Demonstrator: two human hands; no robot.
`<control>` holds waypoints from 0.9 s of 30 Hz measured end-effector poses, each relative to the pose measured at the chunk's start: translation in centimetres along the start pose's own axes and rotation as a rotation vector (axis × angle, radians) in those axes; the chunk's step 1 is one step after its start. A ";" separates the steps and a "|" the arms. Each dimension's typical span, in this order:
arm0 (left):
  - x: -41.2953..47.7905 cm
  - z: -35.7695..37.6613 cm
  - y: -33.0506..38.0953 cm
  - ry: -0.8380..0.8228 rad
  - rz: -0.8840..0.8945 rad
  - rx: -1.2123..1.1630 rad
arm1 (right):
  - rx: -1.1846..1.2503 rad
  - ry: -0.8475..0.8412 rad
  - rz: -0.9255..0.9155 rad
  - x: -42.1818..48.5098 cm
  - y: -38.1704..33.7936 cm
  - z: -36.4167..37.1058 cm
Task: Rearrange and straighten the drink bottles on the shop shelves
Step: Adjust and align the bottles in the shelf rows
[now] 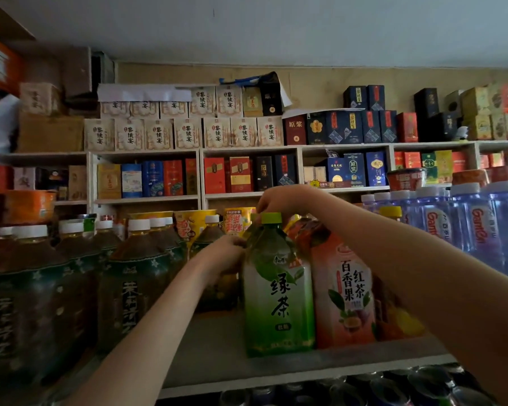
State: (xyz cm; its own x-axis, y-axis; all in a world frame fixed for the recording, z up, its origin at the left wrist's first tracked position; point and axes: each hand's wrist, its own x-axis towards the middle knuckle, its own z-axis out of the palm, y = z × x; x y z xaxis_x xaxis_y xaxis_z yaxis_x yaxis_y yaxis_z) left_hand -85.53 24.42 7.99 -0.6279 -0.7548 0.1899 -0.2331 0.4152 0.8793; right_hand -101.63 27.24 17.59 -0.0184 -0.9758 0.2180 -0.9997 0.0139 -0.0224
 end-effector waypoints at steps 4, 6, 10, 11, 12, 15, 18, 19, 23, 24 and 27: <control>0.3 -0.6 0.3 -0.046 -0.036 0.000 | 0.092 -0.093 0.022 -0.6 -0.2 -1.0; 1.0 -1.0 0.3 -0.015 -0.047 -0.018 | 0.089 -0.077 0.023 -0.6 -0.2 -1.2; 3.4 -1.6 0.4 0.228 -0.097 -0.150 | 0.196 -0.010 0.103 0.6 0.0 -1.5; 4.0 -1.5 0.3 0.249 -0.113 -0.203 | 0.166 0.000 0.125 1.2 0.1 -1.4; 4.4 -1.3 0.4 0.251 -0.123 -0.243 | 0.119 -0.010 0.145 1.9 0.2 -1.4; 5.2 -0.5 0.5 0.242 -0.141 -0.294 | -0.013 -0.128 0.195 3.7 0.2 -1.2; 5.5 0.2 0.8 0.202 -0.131 -0.358 | -0.055 -0.218 0.220 5.5 0.1 -0.8; 5.6 0.2 0.8 0.195 -0.131 -0.376 | -0.087 -0.226 0.234 6.1 0.2 -0.6; 6.0 -0.1 1.2 0.149 -0.136 -0.378 | -0.050 -0.228 0.284 8.1 0.7 0.4; 5.9 -0.2 1.3 0.138 -0.146 -0.369 | -0.033 -0.231 0.284 8.5 0.7 0.6; 5.8 -0.6 1.2 0.088 -0.148 -0.322 | -0.082 -0.189 0.224 8.4 0.8 0.8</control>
State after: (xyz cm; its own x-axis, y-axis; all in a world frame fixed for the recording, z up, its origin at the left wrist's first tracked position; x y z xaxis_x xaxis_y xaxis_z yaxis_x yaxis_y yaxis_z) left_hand -89.04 20.21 10.43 -0.5354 -0.8413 0.0749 -0.0621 0.1277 0.9899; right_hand -102.57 18.84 18.62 -0.2421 -0.9697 0.0309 -0.9695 0.2431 0.0313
